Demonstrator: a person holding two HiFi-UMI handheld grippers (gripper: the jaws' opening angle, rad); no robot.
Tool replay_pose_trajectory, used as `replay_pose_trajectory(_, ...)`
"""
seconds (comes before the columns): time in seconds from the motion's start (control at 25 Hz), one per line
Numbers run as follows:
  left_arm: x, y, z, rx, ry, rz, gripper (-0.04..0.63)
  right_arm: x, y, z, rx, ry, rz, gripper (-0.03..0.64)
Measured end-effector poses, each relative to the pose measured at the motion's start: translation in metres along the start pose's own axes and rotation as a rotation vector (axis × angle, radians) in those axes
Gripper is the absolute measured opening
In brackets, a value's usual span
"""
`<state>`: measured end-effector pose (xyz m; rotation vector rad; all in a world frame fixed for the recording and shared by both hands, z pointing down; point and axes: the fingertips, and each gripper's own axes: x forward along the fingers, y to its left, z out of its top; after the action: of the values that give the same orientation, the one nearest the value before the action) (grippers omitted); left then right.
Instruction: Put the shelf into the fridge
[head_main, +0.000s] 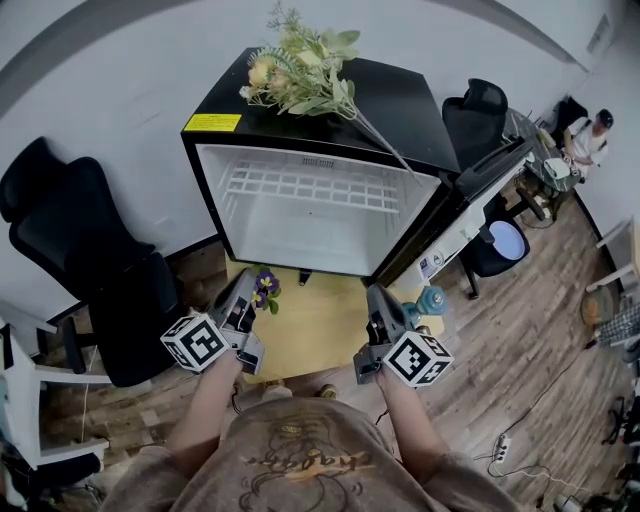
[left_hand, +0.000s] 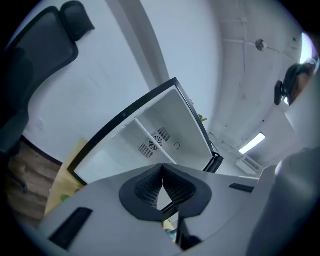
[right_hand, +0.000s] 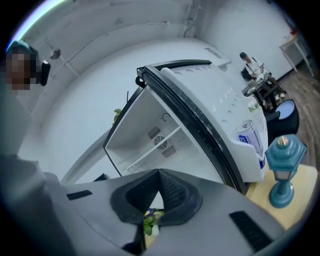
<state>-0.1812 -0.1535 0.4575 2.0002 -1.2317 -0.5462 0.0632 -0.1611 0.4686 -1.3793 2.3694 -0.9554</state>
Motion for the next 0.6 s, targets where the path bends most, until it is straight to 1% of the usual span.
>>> replay_pose_trajectory(0.08, -0.003, 0.001, -0.002, 0.093, 0.009, 0.011, 0.031, -0.002, 0.0, -0.003, -0.097, 0.015, -0.006, -0.002)
replay_pose_trajectory(0.2, -0.005, 0.001, -0.007, 0.254, 0.033, 0.031, 0.031, -0.004, 0.001, -0.009, -0.223, 0.029, -0.008, -0.002)
replay_pose_trajectory(0.28, -0.007, 0.0, -0.01, 0.337, 0.044, 0.037, 0.031, -0.004, 0.003, -0.014, -0.295, 0.043, -0.004, -0.002)
replay_pose_trajectory(0.44, -0.008, 0.005, -0.015, 0.45, 0.052, 0.054, 0.031, -0.004, 0.005, -0.028, -0.432, 0.08, 0.001, -0.002)
replay_pose_trajectory(0.6, -0.012, 0.012, -0.015, 0.549, 0.038, 0.078, 0.031, -0.005, -0.005, -0.034, -0.487, 0.095, -0.022, -0.002)
